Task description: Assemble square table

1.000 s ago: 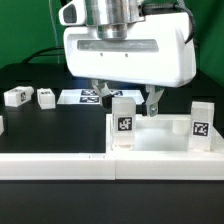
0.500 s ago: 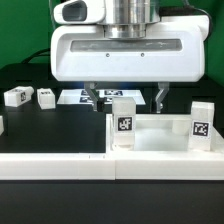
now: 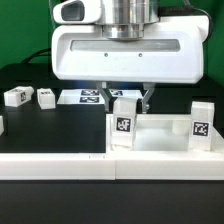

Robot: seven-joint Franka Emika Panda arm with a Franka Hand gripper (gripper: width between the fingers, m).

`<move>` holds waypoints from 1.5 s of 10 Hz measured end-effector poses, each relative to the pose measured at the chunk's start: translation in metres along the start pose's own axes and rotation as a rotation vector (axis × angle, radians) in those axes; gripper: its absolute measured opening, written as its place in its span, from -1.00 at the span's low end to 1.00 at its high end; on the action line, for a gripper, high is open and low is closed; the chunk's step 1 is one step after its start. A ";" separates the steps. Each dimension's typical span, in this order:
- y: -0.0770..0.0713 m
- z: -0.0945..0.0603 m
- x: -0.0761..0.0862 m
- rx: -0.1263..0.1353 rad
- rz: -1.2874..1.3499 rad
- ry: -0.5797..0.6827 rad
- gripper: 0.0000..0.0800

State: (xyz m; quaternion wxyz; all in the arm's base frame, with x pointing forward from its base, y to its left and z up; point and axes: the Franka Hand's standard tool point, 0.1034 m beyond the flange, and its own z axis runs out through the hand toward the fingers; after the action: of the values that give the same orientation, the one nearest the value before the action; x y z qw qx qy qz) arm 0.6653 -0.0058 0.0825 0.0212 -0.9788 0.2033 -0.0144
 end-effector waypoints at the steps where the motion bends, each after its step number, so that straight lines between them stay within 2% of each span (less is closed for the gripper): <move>1: 0.000 0.000 0.000 0.000 0.068 0.000 -0.27; 4: -0.001 0.002 0.000 0.004 0.474 -0.002 -0.27; 6: -0.005 0.002 -0.001 0.038 0.889 -0.030 -0.27; 8: -0.002 0.003 0.002 0.090 1.196 -0.071 -0.27; 11: -0.002 0.003 0.002 0.093 1.274 -0.075 -0.27; 12: -0.002 0.003 0.002 0.093 1.261 -0.073 0.28; 13: -0.003 0.002 0.004 0.092 1.078 -0.040 0.28; 14: -0.005 0.001 0.004 0.084 0.896 -0.023 0.55; 15: -0.006 -0.002 0.004 0.084 0.784 -0.014 0.60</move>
Offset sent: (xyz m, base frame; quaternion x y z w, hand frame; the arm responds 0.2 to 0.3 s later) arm 0.0078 -0.0057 -0.0070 -0.0356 0.0097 0.3660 0.9299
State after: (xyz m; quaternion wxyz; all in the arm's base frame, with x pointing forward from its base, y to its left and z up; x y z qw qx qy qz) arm 0.6710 -0.0018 0.0848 0.0664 -0.8252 0.5609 -0.0067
